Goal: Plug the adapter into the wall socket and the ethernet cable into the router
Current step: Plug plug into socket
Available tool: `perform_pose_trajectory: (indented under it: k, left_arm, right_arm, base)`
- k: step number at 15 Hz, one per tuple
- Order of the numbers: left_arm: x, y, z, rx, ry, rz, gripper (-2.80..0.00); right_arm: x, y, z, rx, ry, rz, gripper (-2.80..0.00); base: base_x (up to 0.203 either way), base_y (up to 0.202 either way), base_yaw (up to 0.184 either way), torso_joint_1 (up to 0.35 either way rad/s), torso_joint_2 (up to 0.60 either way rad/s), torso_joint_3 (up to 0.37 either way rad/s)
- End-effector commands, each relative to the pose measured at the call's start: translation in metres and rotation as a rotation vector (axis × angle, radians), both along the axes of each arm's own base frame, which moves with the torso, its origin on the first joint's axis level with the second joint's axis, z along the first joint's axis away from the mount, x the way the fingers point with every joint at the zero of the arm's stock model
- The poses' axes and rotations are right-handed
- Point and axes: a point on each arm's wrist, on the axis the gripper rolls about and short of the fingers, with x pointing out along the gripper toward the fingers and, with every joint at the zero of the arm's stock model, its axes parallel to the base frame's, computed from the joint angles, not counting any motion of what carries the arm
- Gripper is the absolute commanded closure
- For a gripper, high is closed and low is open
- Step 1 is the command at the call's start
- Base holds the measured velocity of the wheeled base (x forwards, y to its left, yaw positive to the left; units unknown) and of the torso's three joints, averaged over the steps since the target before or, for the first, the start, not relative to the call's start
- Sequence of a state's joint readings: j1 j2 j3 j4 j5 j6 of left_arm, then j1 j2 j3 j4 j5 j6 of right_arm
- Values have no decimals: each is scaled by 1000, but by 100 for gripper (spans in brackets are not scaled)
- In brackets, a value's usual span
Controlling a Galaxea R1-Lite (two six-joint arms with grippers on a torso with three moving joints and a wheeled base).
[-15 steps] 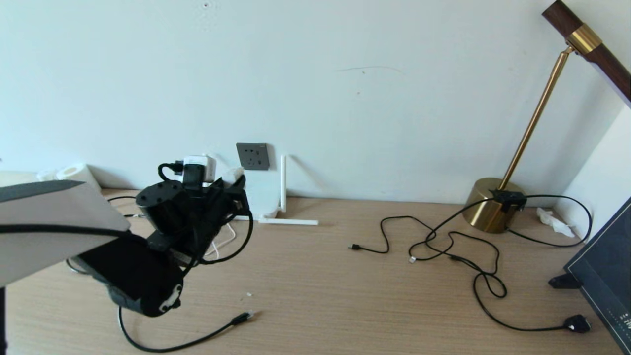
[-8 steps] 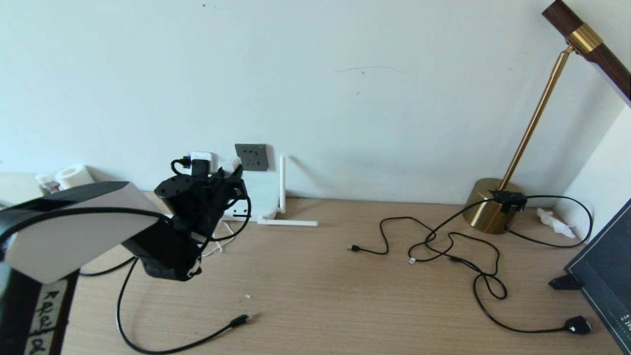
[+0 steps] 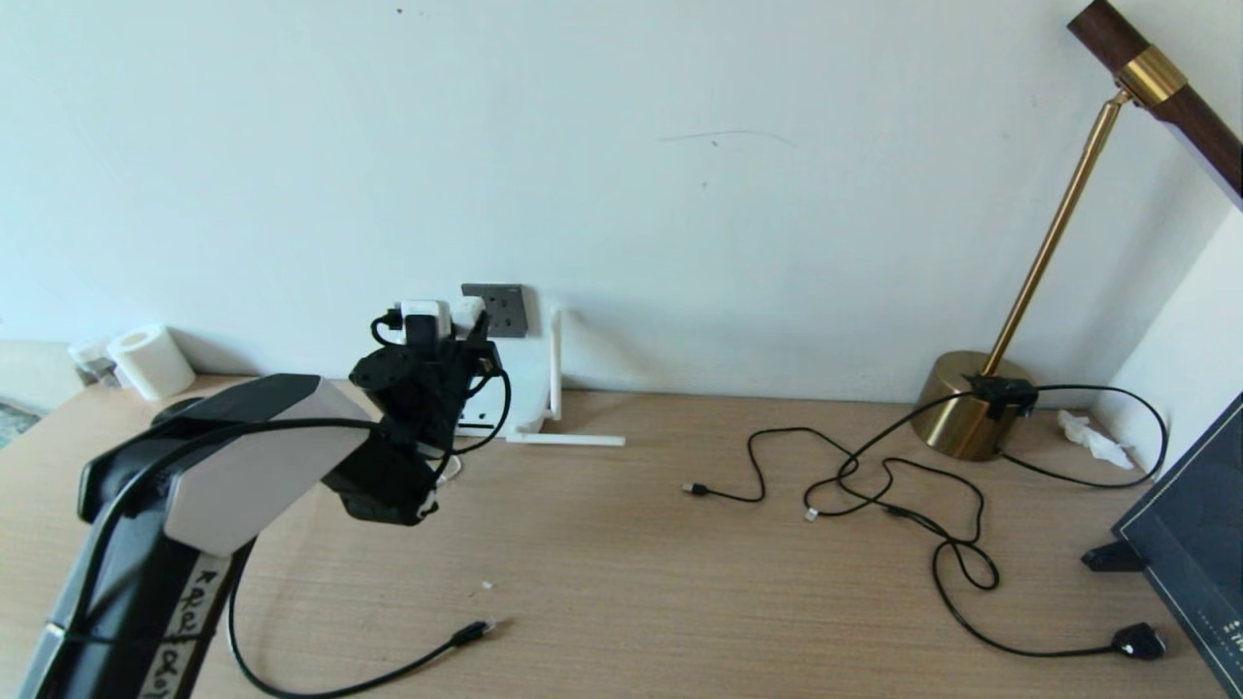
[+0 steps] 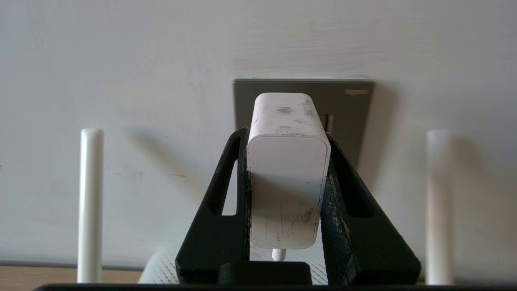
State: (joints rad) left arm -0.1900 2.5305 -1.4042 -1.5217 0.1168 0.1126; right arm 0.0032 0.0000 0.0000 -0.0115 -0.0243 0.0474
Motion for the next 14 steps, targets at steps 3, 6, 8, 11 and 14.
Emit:
perform_pose_trajectory:
  k: [3,6,8,11,14]
  left_arm:
    - [19,-3,-16,-5,-26,3,0]
    - [25,-4,-16,-5,-28,3,0]
    - [28,-5,-17,-4,-25,3,0]
    - [30,-5,-18,-4,-26,1,0]
    - [32,-5,-19,-4,-25,1,0]
  right_arm:
    - [0,0,0,0,1,0,0]
    - [0,0,0,0,1,0,0]
    - [0,0,0,0,1,0,0]
    - [0,0,0,0,1,0,0]
    - [0,0,0,0,1,0,0]
  base:
    - [0,0,0,0,0,0]
    - [0,0,0,0,0,0]
    - [0,0,0,0,0,0]
    - [0,0,0,0,0,0]
    - [0,0,0,0,0,0]
